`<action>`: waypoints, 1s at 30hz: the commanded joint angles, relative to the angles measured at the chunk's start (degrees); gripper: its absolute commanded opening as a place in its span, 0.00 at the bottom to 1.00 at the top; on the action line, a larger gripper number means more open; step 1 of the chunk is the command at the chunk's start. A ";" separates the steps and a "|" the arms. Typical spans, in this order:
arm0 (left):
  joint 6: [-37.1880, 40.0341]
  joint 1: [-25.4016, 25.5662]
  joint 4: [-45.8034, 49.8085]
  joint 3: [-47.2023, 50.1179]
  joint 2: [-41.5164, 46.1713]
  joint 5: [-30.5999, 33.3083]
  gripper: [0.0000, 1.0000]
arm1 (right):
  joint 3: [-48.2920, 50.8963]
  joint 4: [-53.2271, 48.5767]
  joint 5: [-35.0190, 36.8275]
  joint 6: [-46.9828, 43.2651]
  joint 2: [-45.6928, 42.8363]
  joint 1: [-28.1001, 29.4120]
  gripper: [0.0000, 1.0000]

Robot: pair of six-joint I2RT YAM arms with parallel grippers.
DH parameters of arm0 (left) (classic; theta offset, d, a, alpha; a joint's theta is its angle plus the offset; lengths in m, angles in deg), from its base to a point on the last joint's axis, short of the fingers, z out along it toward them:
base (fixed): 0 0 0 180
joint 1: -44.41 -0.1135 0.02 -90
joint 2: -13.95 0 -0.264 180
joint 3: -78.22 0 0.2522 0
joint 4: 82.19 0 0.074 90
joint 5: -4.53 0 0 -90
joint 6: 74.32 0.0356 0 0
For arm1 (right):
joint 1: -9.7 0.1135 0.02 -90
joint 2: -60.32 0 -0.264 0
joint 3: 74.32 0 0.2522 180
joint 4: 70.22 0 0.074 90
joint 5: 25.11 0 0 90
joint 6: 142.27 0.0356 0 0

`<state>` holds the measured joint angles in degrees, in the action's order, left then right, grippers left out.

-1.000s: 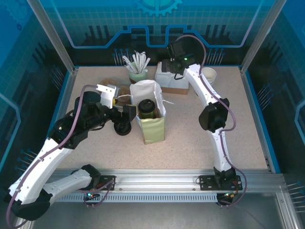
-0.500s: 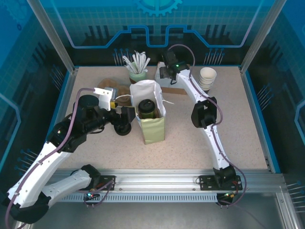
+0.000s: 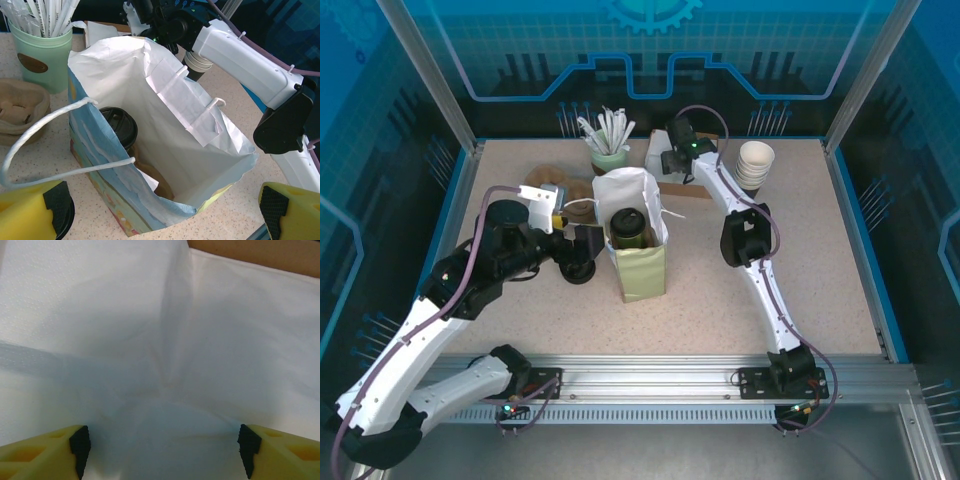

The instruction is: Pack the takeout coffee

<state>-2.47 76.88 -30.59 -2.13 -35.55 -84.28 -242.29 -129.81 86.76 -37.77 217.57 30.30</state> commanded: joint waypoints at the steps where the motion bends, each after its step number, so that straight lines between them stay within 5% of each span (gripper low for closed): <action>1: -1.41 -0.08 0.07 0.34 -0.04 -1.33 0.98 | -2.26 0.30 -1.32 -1.02 1.38 -0.62 0.79; 30: -1.76 -0.06 0.82 -0.91 -0.60 -2.43 0.98 | -2.27 0.91 -2.78 0.77 -2.57 -2.06 0.27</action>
<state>-3.87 76.88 -30.57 -2.13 -35.99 -85.31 -242.51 -129.70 84.81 -37.49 218.08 28.75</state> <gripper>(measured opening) 0.980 0.273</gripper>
